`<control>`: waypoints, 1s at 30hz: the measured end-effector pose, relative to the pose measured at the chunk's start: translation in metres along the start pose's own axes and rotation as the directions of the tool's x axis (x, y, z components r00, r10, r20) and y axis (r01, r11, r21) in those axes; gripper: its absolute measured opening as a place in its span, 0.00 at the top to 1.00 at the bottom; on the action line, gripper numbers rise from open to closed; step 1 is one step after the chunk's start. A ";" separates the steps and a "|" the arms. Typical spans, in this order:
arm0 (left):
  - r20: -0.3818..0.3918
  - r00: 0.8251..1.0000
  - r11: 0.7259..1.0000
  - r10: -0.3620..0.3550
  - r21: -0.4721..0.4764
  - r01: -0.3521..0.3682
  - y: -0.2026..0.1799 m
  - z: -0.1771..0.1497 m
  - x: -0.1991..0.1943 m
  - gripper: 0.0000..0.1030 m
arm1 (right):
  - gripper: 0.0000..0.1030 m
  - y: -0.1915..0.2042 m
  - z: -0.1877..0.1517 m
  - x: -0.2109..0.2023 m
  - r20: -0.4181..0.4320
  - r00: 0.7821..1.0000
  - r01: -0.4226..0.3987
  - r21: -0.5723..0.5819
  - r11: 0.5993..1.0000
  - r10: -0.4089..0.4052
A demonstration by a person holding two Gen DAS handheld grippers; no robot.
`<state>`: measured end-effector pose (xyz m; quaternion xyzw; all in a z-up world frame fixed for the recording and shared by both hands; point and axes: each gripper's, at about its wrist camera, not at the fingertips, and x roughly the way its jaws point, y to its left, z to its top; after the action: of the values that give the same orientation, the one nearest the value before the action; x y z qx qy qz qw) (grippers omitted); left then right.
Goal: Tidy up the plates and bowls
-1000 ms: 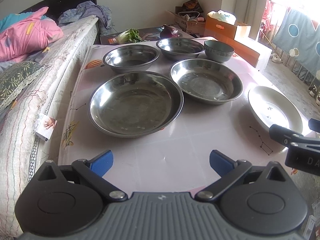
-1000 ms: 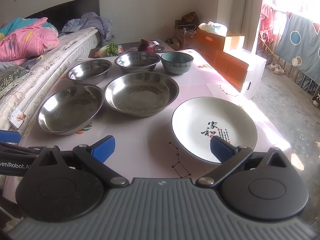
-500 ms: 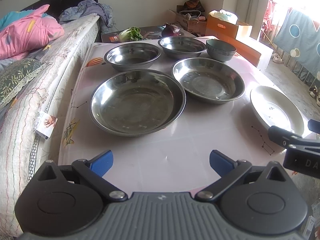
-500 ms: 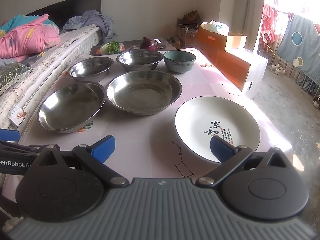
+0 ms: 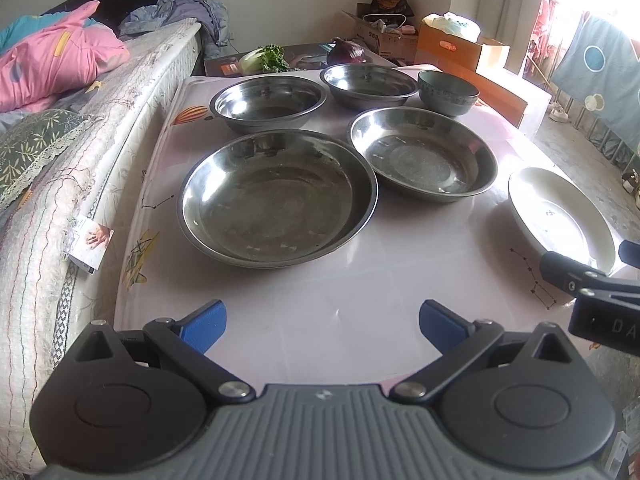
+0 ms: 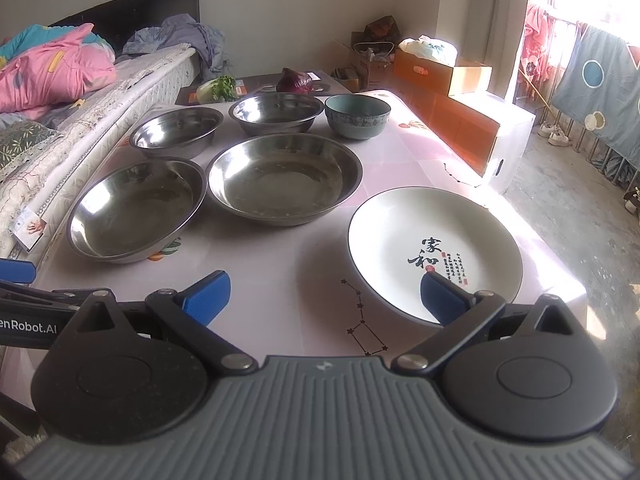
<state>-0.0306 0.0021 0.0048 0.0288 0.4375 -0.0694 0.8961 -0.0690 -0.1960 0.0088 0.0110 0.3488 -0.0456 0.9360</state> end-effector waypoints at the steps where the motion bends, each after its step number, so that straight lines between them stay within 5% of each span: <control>1: -0.002 1.000 1.000 0.002 0.000 -0.002 0.000 0.000 0.001 0.00 | 0.01 -0.001 0.001 0.002 -0.004 1.000 0.002 0.002 1.000 -0.002; 9: 0.048 0.997 0.998 0.055 0.003 -0.055 0.010 0.022 0.006 0.00 | 0.01 -0.005 0.014 0.014 0.011 1.000 -0.003 -0.014 1.000 0.003; 15: 0.149 0.985 0.996 0.083 -0.025 -0.080 0.032 0.058 0.007 0.00 | 0.01 -0.005 0.053 0.026 0.095 0.990 -0.102 -0.047 0.994 0.106; 23: 0.196 0.980 0.997 0.044 -0.063 -0.032 0.067 0.123 0.035 0.00 | 0.01 0.007 0.125 0.067 0.119 0.922 -0.357 -0.111 0.927 0.369; 30: 0.172 0.984 0.996 0.046 -0.084 -0.032 0.095 0.171 0.090 0.00 | 0.02 0.042 0.192 0.145 0.061 0.889 -0.446 -0.098 0.889 0.453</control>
<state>0.1715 0.0679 0.0381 -0.0049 0.3593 -0.0362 0.9325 0.1691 -0.1756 0.0588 0.0513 0.2994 0.1862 0.9344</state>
